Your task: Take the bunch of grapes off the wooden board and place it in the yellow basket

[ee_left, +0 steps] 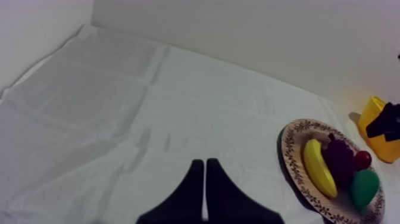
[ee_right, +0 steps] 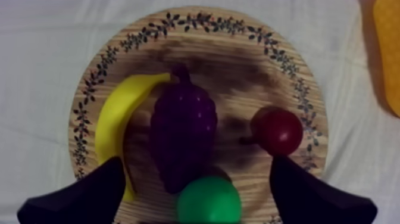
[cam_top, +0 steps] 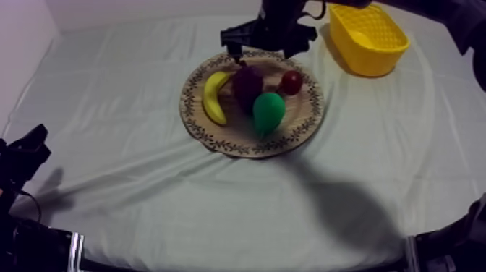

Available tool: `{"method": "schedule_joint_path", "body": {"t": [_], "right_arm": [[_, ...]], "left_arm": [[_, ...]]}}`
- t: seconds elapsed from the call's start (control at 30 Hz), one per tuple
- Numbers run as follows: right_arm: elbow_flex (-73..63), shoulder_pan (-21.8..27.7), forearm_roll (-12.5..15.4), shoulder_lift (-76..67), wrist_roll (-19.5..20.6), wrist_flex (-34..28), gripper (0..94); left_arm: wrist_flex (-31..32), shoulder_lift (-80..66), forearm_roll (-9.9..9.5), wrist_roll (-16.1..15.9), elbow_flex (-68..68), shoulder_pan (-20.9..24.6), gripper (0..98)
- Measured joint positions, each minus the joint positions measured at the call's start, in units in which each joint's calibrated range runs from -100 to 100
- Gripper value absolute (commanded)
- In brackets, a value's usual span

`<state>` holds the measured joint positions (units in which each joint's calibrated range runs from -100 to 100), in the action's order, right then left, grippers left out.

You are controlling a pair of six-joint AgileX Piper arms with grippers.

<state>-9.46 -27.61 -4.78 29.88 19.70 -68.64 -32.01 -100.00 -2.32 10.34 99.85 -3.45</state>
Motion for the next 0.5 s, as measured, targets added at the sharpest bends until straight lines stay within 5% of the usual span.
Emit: {"method": "schedule_joint_path", "body": {"t": [0.5], "right_arm": [[-2.1,0.4,1.9,8.7,-0.2,4.3,78.5]], "left_arm": [[0.0,0.0,0.00,0.0,0.0,0.0,0.1]]}}
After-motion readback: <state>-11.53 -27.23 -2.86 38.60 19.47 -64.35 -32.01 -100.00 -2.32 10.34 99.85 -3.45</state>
